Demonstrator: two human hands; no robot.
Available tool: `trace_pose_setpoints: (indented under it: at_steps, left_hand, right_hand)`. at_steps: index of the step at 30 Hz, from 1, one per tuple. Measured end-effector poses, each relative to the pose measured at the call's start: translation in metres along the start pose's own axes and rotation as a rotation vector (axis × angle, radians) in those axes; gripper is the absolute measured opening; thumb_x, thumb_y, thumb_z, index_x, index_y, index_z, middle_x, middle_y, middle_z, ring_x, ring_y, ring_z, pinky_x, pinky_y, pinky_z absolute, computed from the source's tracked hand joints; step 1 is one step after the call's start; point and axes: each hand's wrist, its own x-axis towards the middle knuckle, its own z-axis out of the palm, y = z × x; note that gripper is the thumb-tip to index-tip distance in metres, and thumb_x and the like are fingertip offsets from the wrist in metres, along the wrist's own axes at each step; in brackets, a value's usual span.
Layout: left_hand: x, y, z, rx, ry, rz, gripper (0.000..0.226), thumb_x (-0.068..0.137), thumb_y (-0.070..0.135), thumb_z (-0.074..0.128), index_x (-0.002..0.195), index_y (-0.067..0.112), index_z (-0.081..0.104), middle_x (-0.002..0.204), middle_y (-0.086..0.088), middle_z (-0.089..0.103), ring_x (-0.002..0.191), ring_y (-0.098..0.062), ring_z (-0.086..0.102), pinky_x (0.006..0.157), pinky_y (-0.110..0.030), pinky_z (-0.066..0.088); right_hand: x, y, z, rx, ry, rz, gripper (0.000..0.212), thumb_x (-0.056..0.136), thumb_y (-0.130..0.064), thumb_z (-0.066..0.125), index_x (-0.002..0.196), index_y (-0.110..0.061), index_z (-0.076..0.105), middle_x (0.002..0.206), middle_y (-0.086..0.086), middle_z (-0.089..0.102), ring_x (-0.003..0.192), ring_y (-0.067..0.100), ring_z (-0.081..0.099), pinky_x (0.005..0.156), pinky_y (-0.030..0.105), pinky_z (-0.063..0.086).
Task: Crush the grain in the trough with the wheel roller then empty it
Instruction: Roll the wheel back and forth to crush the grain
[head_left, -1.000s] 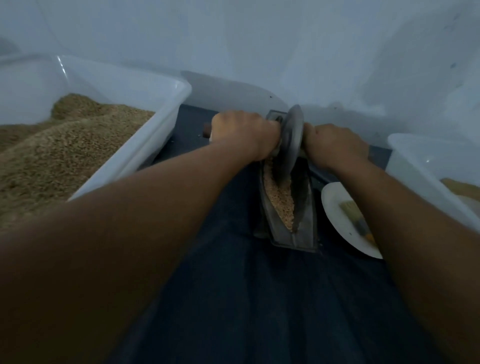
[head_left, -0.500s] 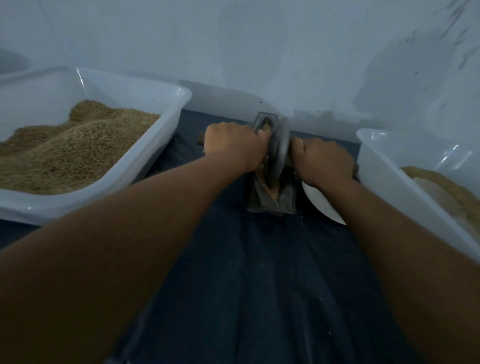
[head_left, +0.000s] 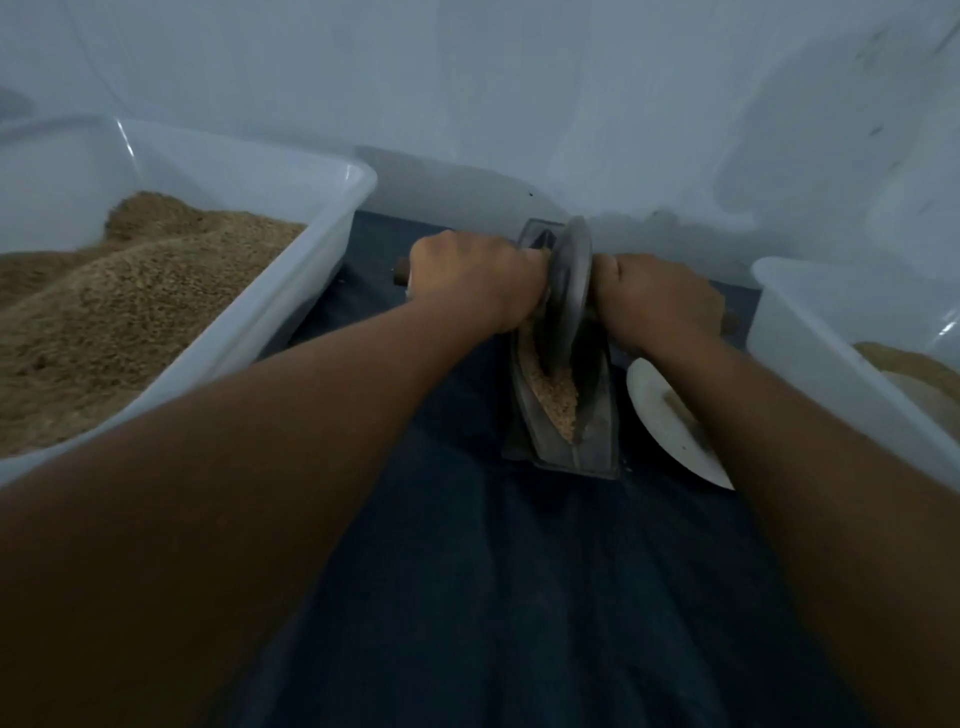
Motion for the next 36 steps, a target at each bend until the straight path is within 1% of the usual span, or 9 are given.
trace_pose_setpoints:
  at_steps: [2, 5, 8, 13, 17, 20, 24, 29, 36]
  left_hand:
    - [0.012, -0.003, 0.006, 0.017, -0.017, 0.017, 0.041, 0.099, 0.041, 0.030, 0.065, 0.026, 0.047, 0.088, -0.005, 0.059, 0.094, -0.038, 0.060, 0.071, -0.043, 0.035]
    - [0.030, -0.008, 0.011, 0.026, -0.093, -0.051, 0.050, 0.096, 0.047, 0.025, 0.101, 0.018, 0.066, 0.113, -0.013, 0.065, 0.100, -0.035, 0.059, 0.073, -0.041, 0.032]
    - [0.040, -0.012, 0.015, -0.003, -0.138, -0.068, 0.044, 0.094, 0.047, 0.027, 0.099, 0.022, 0.063, 0.118, -0.012, 0.064, 0.095, -0.033, 0.056, 0.075, -0.042, 0.032]
    - [0.050, -0.012, 0.014, -0.038, -0.158, -0.103, 0.046, 0.094, 0.051, 0.028, 0.103, 0.023, 0.064, 0.121, -0.011, 0.063, 0.100, -0.033, 0.057, 0.076, -0.041, 0.033]
    - [0.048, -0.010, 0.012, -0.034, -0.165, -0.096, 0.039, 0.093, 0.050, 0.028, 0.070, 0.022, 0.040, 0.113, -0.012, 0.063, 0.082, -0.028, 0.043, 0.078, -0.043, 0.037]
    - [0.038, -0.010, 0.012, -0.039, -0.135, -0.108, 0.044, 0.095, 0.051, 0.020, 0.081, 0.021, 0.050, 0.096, -0.012, 0.058, 0.079, -0.028, 0.042, 0.072, -0.045, 0.037]
    - [0.018, -0.009, 0.010, -0.057, -0.081, -0.092, 0.045, 0.099, 0.045, 0.020, 0.062, 0.021, 0.031, 0.064, -0.003, 0.035, 0.073, -0.033, 0.046, 0.077, -0.053, 0.047]
    - [-0.005, -0.003, 0.003, 0.021, -0.022, -0.087, 0.049, 0.097, 0.048, 0.019, 0.061, 0.022, 0.036, 0.060, -0.004, 0.035, 0.054, -0.023, 0.037, 0.051, -0.033, 0.023]
    - [-0.032, 0.003, -0.011, 0.103, -0.016, -0.066, 0.051, 0.099, 0.049, 0.016, 0.064, 0.020, 0.040, 0.060, -0.005, 0.038, 0.052, -0.021, 0.034, 0.048, -0.031, 0.017]
  right_hand:
    - [0.013, 0.000, 0.003, 0.002, -0.034, -0.009, 0.050, 0.095, -0.052, 0.022, 0.081, -0.023, 0.060, 0.087, 0.009, 0.056, 0.072, 0.025, 0.041, 0.055, 0.031, 0.022]
    - [0.033, -0.002, 0.006, 0.005, -0.086, -0.035, 0.053, 0.095, -0.053, 0.022, 0.093, -0.024, 0.066, 0.100, 0.011, 0.063, 0.076, 0.025, 0.043, 0.062, 0.033, 0.028]
    - [0.050, -0.003, 0.007, -0.026, -0.113, -0.066, 0.050, 0.093, -0.054, 0.021, 0.087, -0.025, 0.061, 0.091, 0.006, 0.052, 0.075, 0.025, 0.043, 0.063, 0.033, 0.031]
    - [0.069, -0.004, 0.008, -0.079, -0.239, -0.083, 0.051, 0.083, -0.054, 0.016, 0.089, -0.025, 0.058, 0.101, 0.006, 0.055, 0.082, 0.027, 0.046, 0.073, 0.037, 0.035]
    - [0.067, -0.001, 0.009, -0.110, -0.257, -0.053, 0.054, 0.090, -0.052, 0.018, 0.103, -0.024, 0.063, 0.119, 0.010, 0.062, 0.083, 0.026, 0.045, 0.069, 0.036, 0.032]
    - [0.056, -0.001, 0.008, -0.094, -0.227, -0.060, 0.059, 0.087, -0.055, 0.014, 0.096, -0.024, 0.062, 0.108, 0.008, 0.061, 0.081, 0.026, 0.046, 0.066, 0.034, 0.032]
    - [0.036, -0.004, 0.002, -0.063, -0.133, -0.066, 0.062, 0.086, -0.060, 0.011, 0.084, -0.024, 0.062, 0.087, 0.004, 0.052, 0.072, 0.026, 0.046, 0.059, 0.031, 0.029]
    - [0.003, 0.000, -0.005, -0.028, -0.081, -0.077, 0.055, 0.090, -0.058, 0.012, 0.072, -0.024, 0.051, 0.089, 0.007, 0.060, 0.073, 0.026, 0.047, 0.057, 0.031, 0.027]
    - [-0.036, 0.002, -0.020, -0.009, -0.041, -0.102, 0.054, 0.098, -0.050, 0.019, 0.079, -0.021, 0.060, 0.089, 0.010, 0.064, 0.074, 0.028, 0.051, 0.065, 0.035, 0.034]
